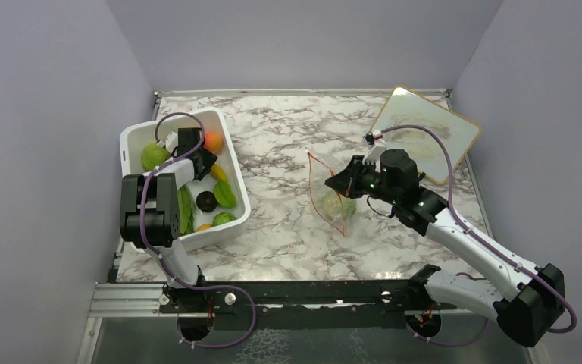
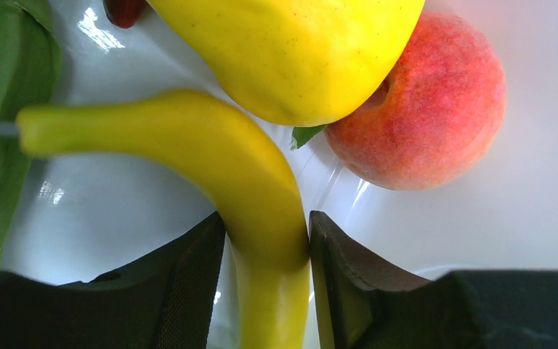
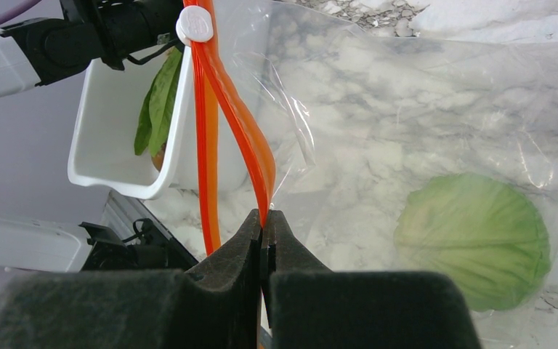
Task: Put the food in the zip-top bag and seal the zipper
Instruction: Pick up the fake fruit from the bin.
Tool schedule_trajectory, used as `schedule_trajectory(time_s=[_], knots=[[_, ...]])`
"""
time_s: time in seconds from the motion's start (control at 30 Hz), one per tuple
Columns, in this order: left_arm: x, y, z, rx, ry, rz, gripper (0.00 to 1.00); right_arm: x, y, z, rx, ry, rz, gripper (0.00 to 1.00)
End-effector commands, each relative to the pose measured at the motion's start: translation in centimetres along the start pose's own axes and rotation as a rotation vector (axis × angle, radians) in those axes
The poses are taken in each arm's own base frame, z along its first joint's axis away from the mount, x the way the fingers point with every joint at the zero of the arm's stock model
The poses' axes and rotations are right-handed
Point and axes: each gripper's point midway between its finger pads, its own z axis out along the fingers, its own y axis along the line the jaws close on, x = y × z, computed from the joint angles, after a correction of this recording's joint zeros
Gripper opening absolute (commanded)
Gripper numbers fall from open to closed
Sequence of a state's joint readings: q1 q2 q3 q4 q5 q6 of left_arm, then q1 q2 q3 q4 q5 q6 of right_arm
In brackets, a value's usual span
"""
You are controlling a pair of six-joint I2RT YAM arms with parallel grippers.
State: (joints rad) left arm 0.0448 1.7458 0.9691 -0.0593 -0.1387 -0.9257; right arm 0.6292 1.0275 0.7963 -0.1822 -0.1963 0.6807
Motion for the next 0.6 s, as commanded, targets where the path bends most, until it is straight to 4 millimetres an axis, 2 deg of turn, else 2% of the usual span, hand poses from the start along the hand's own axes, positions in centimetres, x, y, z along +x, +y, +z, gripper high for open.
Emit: schedule_trajectory(time_s=[0.0, 0.07, 0.17, 0.4, 0.57], knots=[[0.0, 0.7, 0.3, -0.02, -0.001, 0.02, 0.42, -0.3, 0.5, -0.1, -0.021, -0.015, -0.001, 0.01], [0.0, 0.7, 0.0, -0.017, -0.006, 0.02, 0.34, -0.2, 0.6, -0.2, -0.024, -0.015, -0.001, 0.01], [0.3, 0.9, -0.6, -0.007, 0.001, 0.021, 0.28, 0.0, 0.5, -0.2, -0.025, -0.008, 0.002, 0.01], [0.1, 0.9, -3.1, 0.039, -0.029, 0.023, 0.23, 0.4, 0.1, -0.2, -0.012, -0.001, 0.011, 0.01], [-0.7, 1.2, -5.0, 0.05, -0.074, 0.024, 0.2, 0.0, 0.4, -0.3, -0.018, -0.014, 0.007, 0.01]])
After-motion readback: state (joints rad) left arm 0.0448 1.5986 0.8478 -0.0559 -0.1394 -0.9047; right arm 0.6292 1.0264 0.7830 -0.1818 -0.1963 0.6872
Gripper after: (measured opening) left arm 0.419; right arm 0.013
